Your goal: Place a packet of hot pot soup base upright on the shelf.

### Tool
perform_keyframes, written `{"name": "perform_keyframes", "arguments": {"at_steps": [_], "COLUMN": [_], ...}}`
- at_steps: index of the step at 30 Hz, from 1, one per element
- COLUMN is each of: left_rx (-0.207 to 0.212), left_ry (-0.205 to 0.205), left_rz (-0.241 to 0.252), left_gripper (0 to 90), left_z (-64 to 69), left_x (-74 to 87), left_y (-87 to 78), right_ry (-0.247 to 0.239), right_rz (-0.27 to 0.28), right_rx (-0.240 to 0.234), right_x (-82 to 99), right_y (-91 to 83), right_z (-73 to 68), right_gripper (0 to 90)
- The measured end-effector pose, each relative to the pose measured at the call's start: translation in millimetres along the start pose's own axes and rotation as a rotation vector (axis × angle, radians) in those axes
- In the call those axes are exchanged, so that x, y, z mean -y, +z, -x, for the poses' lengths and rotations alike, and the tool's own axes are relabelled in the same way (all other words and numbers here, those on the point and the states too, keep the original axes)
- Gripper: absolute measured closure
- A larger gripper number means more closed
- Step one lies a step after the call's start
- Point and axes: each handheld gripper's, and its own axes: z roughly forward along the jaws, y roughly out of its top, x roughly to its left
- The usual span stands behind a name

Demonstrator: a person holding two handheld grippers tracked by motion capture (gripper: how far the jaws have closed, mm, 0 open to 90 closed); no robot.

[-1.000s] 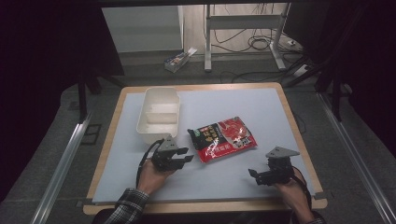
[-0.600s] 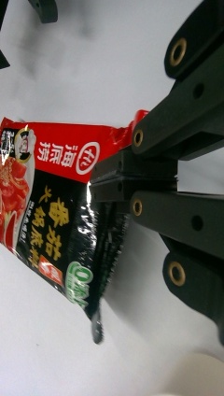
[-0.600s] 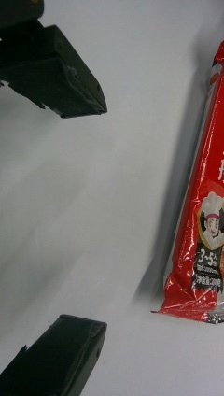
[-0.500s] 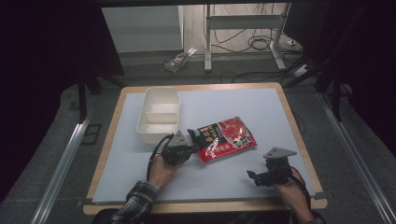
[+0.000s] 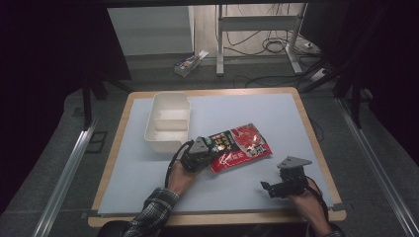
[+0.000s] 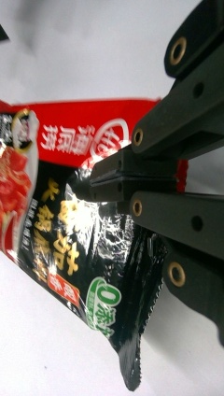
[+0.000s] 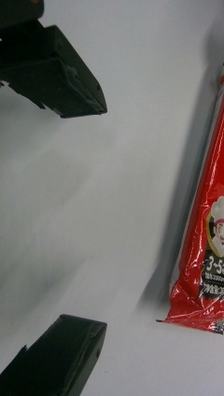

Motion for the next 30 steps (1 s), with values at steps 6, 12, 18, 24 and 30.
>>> {"name": "perform_keyframes", "arguments": {"at_steps": [6, 12, 18, 24, 30], "left_rx": [-0.004, -0.005, -0.008, -0.007, -0.01], "left_ry": [0.054, 0.055, 0.048, 0.042, 0.035], "left_rz": [-0.001, 0.011, 0.006, -0.012, -0.029], "left_gripper": [89.8, 90.0, 90.0, 90.0, 90.0], "left_z": [0.8, 0.9, 0.9, -0.1, -0.2], "left_x": [2.8, 7.2, 9.2, 11.2, 12.0], "left_y": [-0.2, 0.1, -0.4, -1.4, -1.5], "right_ry": [-0.001, 0.014, 0.011, 0.021, 0.019], "right_rz": [0.003, 0.018, 0.022, 0.038, 0.051], "right_rx": [0.001, -0.007, -0.014, -0.009, -0.016], "right_x": [0.6, 1.1, 0.9, 0.1, -2.4], "right_y": [-1.3, -5.0, -6.9, -8.9, -10.9], "right_z": [1.1, 4.2, 4.4, 5.8, 5.9], "right_gripper": [0.0, 0.0, 0.0, 0.0, 0.0]}}
